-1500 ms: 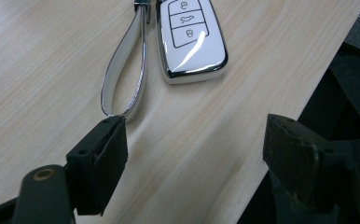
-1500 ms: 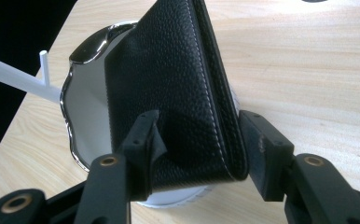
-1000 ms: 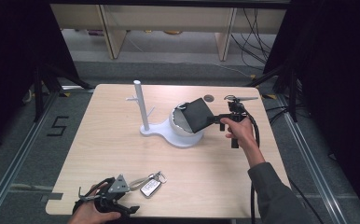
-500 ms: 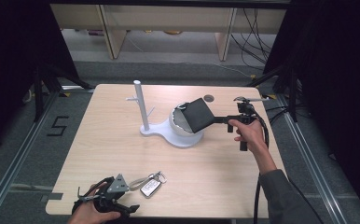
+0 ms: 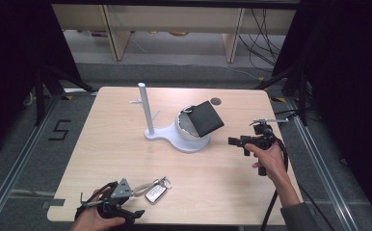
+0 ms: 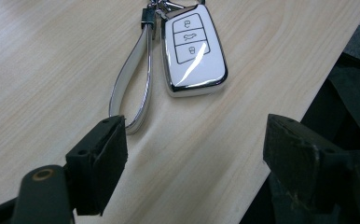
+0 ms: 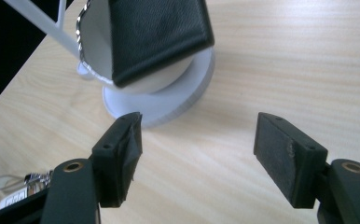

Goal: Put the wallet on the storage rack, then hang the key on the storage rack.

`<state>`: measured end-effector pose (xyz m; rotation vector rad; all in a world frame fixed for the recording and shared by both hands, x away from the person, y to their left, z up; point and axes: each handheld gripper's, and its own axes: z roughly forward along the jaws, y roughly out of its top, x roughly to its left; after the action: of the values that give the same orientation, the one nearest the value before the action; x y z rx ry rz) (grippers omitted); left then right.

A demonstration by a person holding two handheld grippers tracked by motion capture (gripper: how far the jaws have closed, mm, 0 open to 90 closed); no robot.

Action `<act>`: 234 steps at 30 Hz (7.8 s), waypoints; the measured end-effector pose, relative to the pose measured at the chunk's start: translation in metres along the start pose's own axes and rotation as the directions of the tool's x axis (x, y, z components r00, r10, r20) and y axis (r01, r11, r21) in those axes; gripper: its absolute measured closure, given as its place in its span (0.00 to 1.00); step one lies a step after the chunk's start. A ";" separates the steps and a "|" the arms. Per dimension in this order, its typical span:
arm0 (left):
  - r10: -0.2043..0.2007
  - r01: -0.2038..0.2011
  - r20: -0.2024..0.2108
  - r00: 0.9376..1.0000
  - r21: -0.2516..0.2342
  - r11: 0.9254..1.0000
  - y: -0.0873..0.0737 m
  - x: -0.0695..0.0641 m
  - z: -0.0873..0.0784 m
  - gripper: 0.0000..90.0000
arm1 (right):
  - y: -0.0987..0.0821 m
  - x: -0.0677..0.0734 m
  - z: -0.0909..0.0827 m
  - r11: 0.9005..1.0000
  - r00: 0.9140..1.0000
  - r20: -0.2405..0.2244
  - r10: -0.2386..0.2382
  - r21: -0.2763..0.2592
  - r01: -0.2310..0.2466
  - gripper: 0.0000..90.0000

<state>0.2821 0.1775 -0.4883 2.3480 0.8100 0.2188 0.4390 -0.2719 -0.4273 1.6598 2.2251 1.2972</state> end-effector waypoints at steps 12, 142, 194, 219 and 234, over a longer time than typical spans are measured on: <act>-0.007 0.007 -0.003 1.000 -0.001 1.000 0.004 -0.001 0.000 0.24 | -0.049 0.012 -0.007 0.997 0.998 0.018 -0.066 0.030 0.065 0.35; 0.303 -0.361 0.196 0.932 0.499 0.788 0.149 0.010 0.103 0.73 | -0.140 0.060 -0.002 0.960 0.975 -0.080 -0.208 0.175 0.219 0.33; 0.220 -0.218 0.051 0.974 0.465 0.858 0.173 0.064 -0.004 0.84 | -0.142 0.059 0.001 0.962 0.978 -0.069 -0.197 0.178 0.206 0.33; 0.063 -0.001 -0.143 0.988 0.398 0.917 0.206 0.139 -0.095 0.84 | -0.142 0.059 0.002 0.964 0.981 -0.073 -0.182 0.185 0.193 0.33; 0.014 0.059 -0.194 0.981 0.363 0.930 0.232 0.157 -0.102 0.84 | -0.142 0.059 0.002 0.961 0.979 -0.079 -0.189 0.191 0.201 0.33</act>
<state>0.4872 0.1842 -0.2718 2.6963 1.0481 0.3132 0.3089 -0.2308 -0.4979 1.4272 2.5521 1.1240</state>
